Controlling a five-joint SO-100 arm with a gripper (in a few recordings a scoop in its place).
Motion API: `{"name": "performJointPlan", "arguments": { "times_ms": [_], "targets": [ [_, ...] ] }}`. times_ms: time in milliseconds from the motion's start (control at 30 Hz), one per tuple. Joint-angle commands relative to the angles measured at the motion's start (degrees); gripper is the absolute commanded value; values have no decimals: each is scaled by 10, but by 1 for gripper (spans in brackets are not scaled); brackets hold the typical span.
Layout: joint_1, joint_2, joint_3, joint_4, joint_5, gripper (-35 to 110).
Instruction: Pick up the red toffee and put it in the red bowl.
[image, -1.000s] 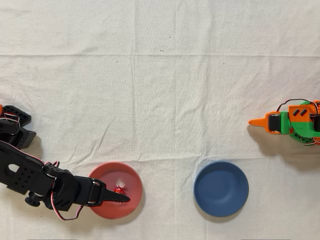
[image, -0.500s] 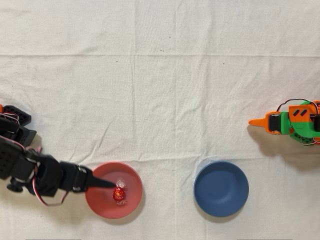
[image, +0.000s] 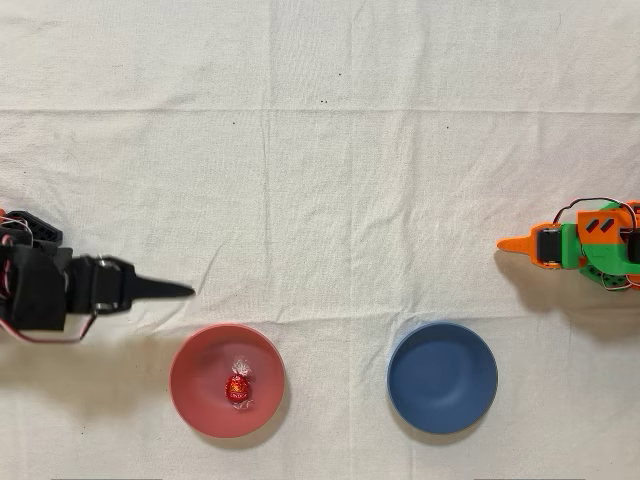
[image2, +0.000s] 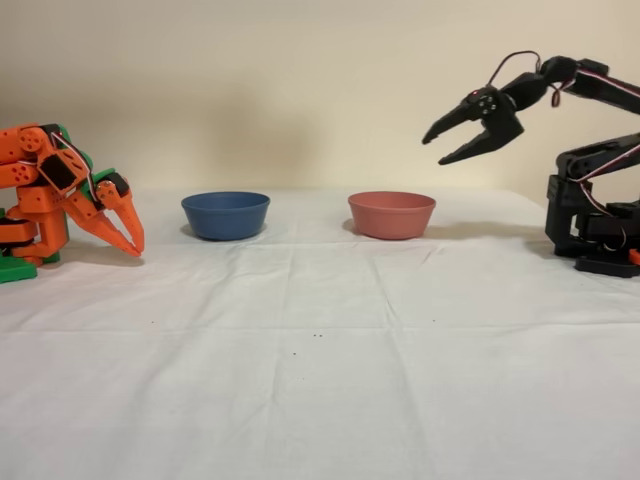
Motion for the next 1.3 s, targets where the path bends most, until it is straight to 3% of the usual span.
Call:
{"name": "performJointPlan", "arguments": {
  "times_ms": [0, 100, 500, 833, 1267],
  "targets": [
    [-45, 69, 22, 9, 10, 10],
    [-68, 104, 51, 7, 18, 1],
    [-110, 229, 168, -31, 18, 0],
    [-121, 233, 231, -39, 85, 0],
    [-121, 207, 317, -53, 62, 1]
  ]
}}
